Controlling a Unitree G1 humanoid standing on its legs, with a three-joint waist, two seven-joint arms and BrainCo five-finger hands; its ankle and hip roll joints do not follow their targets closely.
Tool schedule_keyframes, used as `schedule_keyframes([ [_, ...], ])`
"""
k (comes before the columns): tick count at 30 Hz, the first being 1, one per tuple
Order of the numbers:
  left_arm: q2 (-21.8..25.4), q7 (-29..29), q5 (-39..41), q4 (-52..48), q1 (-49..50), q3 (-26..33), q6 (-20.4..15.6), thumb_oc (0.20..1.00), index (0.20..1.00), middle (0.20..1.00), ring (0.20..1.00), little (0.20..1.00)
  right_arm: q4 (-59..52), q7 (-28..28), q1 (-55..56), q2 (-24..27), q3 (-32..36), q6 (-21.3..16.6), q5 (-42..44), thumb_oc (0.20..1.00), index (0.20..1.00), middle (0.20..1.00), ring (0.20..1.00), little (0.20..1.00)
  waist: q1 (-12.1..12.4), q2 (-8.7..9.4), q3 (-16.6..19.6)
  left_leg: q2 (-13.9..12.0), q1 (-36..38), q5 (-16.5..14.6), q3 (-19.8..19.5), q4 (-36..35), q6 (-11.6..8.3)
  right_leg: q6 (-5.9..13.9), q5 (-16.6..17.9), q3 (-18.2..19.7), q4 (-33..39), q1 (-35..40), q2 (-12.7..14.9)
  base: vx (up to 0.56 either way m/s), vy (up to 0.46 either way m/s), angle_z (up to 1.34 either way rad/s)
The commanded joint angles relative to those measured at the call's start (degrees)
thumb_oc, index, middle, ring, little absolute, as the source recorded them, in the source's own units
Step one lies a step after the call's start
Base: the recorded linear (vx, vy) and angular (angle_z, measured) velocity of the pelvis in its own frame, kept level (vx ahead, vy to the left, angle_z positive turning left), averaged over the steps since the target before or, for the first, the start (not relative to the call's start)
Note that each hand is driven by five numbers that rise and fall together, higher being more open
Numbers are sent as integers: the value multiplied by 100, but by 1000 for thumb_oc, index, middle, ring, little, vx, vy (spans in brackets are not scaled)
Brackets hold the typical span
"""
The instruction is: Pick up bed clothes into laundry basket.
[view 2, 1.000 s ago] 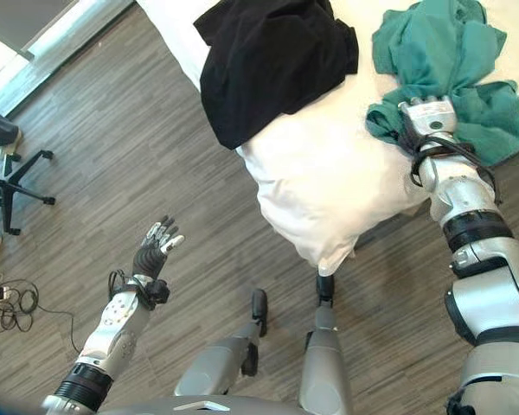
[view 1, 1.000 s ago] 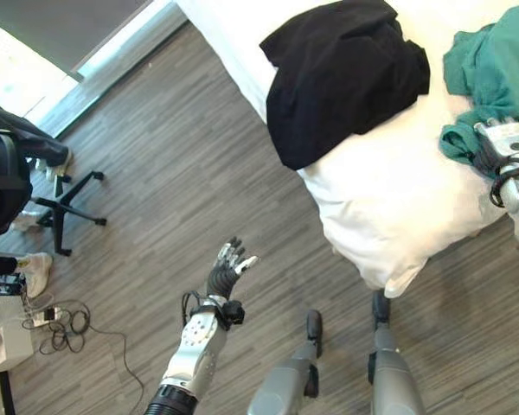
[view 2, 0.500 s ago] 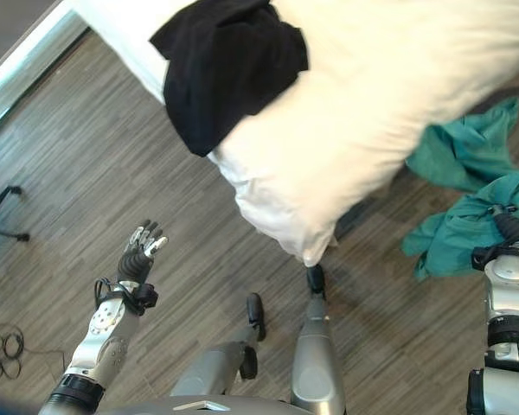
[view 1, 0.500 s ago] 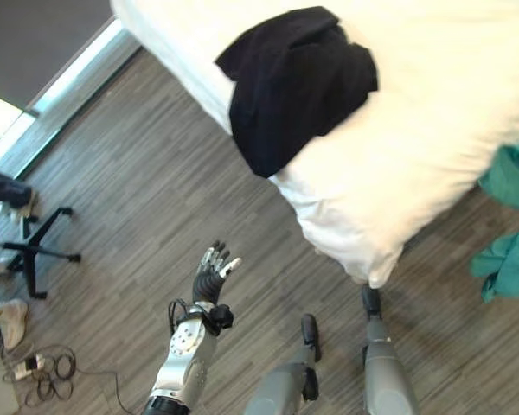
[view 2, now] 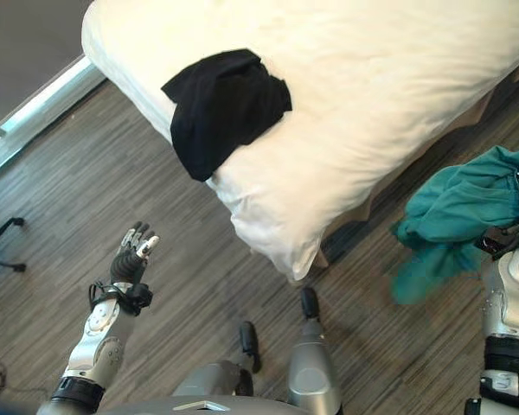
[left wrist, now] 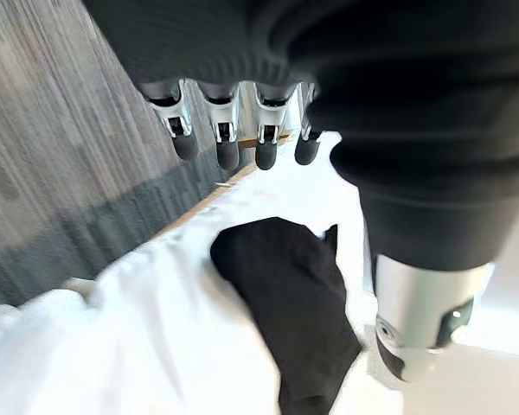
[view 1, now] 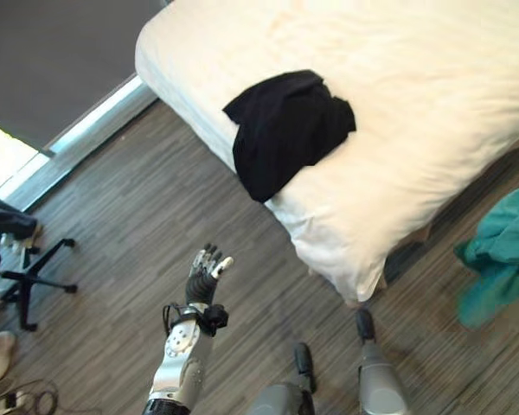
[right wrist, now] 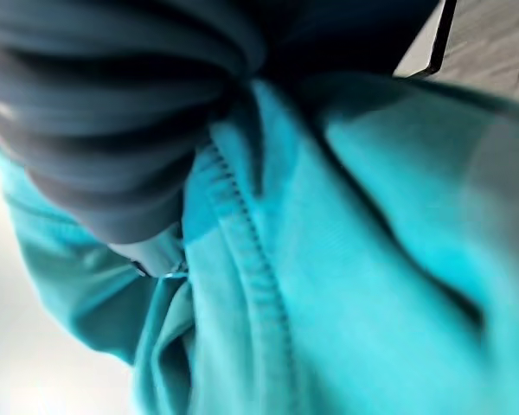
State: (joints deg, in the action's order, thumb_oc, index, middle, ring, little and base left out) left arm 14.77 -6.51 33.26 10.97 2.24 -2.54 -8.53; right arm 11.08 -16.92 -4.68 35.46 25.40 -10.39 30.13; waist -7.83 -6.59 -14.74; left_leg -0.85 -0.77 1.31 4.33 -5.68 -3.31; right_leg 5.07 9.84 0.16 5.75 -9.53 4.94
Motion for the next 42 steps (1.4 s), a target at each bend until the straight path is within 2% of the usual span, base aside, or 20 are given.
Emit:
schedule_keyframes([
  [1,236,-147,-290,3,-90,251,-152,1000,1000,1000,1000,1000,-696,274,391,-324,122,-600,403,200,200,200,200,200,-112,334,669,-91,316,-73,59,68,-49,298,-713,-126,-337,718,257,60,43,-1],
  [3,219,-171,-331,-12,-74,330,-158,1000,1000,1000,1000,1000,-878,397,558,-653,151,-641,552,200,200,200,200,200,-145,354,684,-98,388,-96,51,68,-25,296,-768,-123,-473,737,258,46,35,1],
  [5,220,-260,-509,38,-84,589,-177,1000,1000,1000,1000,1000,-1107,625,989,-1568,76,-708,878,200,200,200,200,200,-217,395,696,-105,553,-144,5,68,6,305,-950,-91,-859,745,244,31,54,2],
  [9,223,-476,-588,37,-91,816,-246,1000,1000,1000,1000,1000,-1219,639,1046,-2094,-107,-886,1418,200,200,200,200,200,-226,454,745,-118,706,-202,44,68,33,344,-977,-176,-1020,774,264,-6,9,-1],
  [11,294,-567,-577,-44,-109,975,-297,1000,1000,1000,1000,1000,-1136,609,942,-2054,-151,-891,1395,200,200,200,200,200,-170,461,631,-156,772,-216,130,68,95,432,-995,-239,-1653,538,219,-83,27,-11],
  [12,447,-689,-707,-121,-111,1160,-385,1000,1000,1000,1000,1000,-1183,559,714,-1928,-253,-872,1246,200,200,200,200,200,1,444,463,-254,861,-307,292,68,116,574,-972,-829,-2264,146,334,-103,4,-26],
  [13,524,-759,-759,-132,-124,1272,-399,1000,1000,1000,1000,1000,-1141,519,566,-1872,-312,-876,1225,200,200,200,200,200,175,450,443,-270,868,-322,426,68,94,555,-953,-1400,-2371,55,527,-98,4,-49],
  [14,527,-764,-762,-133,-135,1277,-396,1000,1000,1000,1000,1000,-1127,516,544,-1872,-313,-880,1223,200,200,200,200,200,162,454,435,-270,862,-322,416,68,92,552,-962,-1416,-2383,51,533,-32,-44,-78],
  [15,601,-838,-807,-135,-107,1411,-418,1000,1000,1000,1000,1000,-1148,493,460,-1829,-383,-895,1207,200,200,200,200,200,296,490,472,-274,863,-333,528,68,48,486,-1007,-1823,-2230,130,659,6,-127,-115],
  [16,676,-865,-866,-155,-109,1539,-441,1000,1000,1000,1000,1000,-1232,487,442,-1763,-372,-863,1115,200,200,200,200,200,264,524,484,-351,905,-267,521,69,-21,418,-1101,-1779,-1870,338,559,77,-319,-95],
  [17,830,-905,-901,-209,-81,1747,-514,1000,1000,1000,1000,1000,-1212,482,447,-1625,-294,-958,1133,200,200,200,200,200,374,669,519,-619,728,-225,486,684,-145,195,-1226,-1587,-1584,542,339,108,-365,-54],
  [19,902,-936,-885,-256,-109,1805,-537,1000,1000,1000,1000,1000,-1179,416,334,-1503,-319,-1055,1176,200,200,200,200,200,457,719,480,-748,510,-188,501,1158,-217,104,-1270,-1628,-1496,648,263,45,-277,0],
  [20,1028,-954,-902,-104,-343,1749,-496,1000,1000,1000,1000,1000,-1173,406,301,-1283,-333,-1010,1161,200,200,200,200,200,488,775,322,-953,5,72,431,2299,-295,-107,-1342,-1667,-1305,952,112,-2,-210,-13],
  [22,1214,-995,-1055,24,-498,1756,-504,1000,1000,1000,1000,1000,-1239,454,232,-1147,-466,-885,1058,200,200,200,200,200,550,807,222,-855,-295,161,84,2876,-264,-183,-1401,-1557,-1190,1124,61,29,-124,-2],
  [25,1267,-1023,-1082,35,-531,1812,-498,1000,1000,1000,1000,1000,-1310,499,248,-1170,-491,-806,998,200,200,200,200,200,567,829,275,-801,-544,120,-27,2572,-236,-136,-1429,-1424,-1069,1219,123,111,39,-23],
  [26,1401,-1042,-1037,51,-612,1896,-521,1000,1000,1000,1000,1000,-1336,564,241,-1177,-512,-774,1010,200,200,200,200,200,616,831,341,-885,-599,130,-38,2027,-260,-84,-1464,-1289,-972,1339,138,204,89,-21],
  [30,1625,-1185,-1069,353,-968,1810,-511,1000,1000,1000,1000,1000,-1231,595,210,-1156,-626,-796,1116,200,200,200,200,200,706,695,351,-833,-618,692,-291,838,-489,-25,-1538,-1019,-841,1609,85,223,132,-32],
  [34,2031,-1205,-943,842,-1405,1723,-535,1000,1000,1000,1000,1000,-1244,662,295,-1187,-681,-674,1023,200,200,200,200,200,548,593,434,-805,-428,566,-250,670,-509,111,-1532,-817,-727,1707,228,141,152,-65],
  [38,3457,-1257,-2027,1948,-2364,1331,31,1000,1000,1000,1000,1000,-1203,666,360,-1331,-804,-685,1086,200,200,200,200,200,288,583,526,-675,-115,323,84,585,-276,337,-1296,-533,-608,1628,457,129,220,-41],
  [42,4282,-1471,-2352,3185,-3815,579,232,1000,1000,1000,1000,1000,-1213,727,370,-1377,-1175,-681,1190,200,200,200,200,200,141,748,375,-637,-285,116,311,885,-162,499,-1105,-291,-615,1330,581,7,150,-40],
])
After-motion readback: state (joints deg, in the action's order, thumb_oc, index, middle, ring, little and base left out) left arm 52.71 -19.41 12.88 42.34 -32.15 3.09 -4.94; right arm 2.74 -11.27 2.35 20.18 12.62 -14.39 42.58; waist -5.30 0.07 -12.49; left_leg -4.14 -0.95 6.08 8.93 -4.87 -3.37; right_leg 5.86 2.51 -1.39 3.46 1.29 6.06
